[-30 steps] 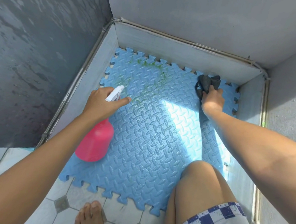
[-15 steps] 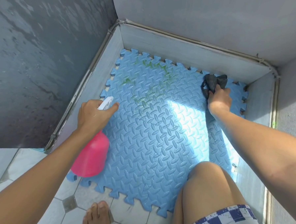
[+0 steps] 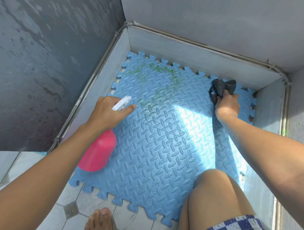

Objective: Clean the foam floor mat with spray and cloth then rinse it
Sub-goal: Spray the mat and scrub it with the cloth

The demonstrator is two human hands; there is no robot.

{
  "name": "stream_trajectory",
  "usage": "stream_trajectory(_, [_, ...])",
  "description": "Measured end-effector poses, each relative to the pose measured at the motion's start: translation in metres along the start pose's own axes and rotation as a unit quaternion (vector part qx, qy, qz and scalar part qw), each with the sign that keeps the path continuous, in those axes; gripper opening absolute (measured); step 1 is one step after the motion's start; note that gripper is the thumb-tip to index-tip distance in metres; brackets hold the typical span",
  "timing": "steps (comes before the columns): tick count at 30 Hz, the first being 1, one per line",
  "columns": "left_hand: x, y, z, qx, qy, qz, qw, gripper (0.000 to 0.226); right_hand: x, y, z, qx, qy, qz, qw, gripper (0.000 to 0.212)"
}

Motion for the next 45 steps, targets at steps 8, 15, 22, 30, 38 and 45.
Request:
stream_trajectory(8, [-0.014, 0.006, -0.012, -0.061, -0.023, 0.079, 0.995, 0.062, 0.003, -0.004, 0.001, -0.004, -0.002, 0.001, 1.000, 0.031])
stream_trajectory(15, [-0.019, 0.007, -0.019, -0.053, -0.030, 0.065, 0.996, 0.064, 0.003, -0.003, 0.001, -0.001, 0.010, -0.003, 1.000, 0.029])
stream_trajectory(22, [-0.014, 0.009, -0.025, -0.027, -0.017, 0.006, 0.999, 0.062, 0.001, -0.003, 0.001, 0.002, 0.011, -0.002, 1.000, 0.030])
stream_trajectory(30, [-0.012, 0.011, -0.016, -0.001, 0.016, 0.032, 0.999, 0.066, 0.006, 0.000, 0.018, 0.057, 0.027, -0.019, 0.998, 0.034])
stream_trajectory(38, [0.022, -0.017, 0.035, 0.131, -0.020, -0.060, 0.989, 0.052, -0.026, -0.104, 0.150, 0.257, 0.097, 0.040, 0.961, 0.039])
stream_trajectory(45, [0.033, -0.013, 0.038, 0.110, -0.031, -0.056, 0.992, 0.046, -0.070, -0.284, 0.129, 0.669, 0.010, 0.176, 0.722, 0.042])
Point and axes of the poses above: each hand's wrist, its own y-axis towards the middle knuckle, its own x-axis out of the back of the hand, z = x × y, the point moved 5 cm from there along y, towards the middle knuckle, and after that the axes turned 11 degrees about -x, right-handed, at the moved point
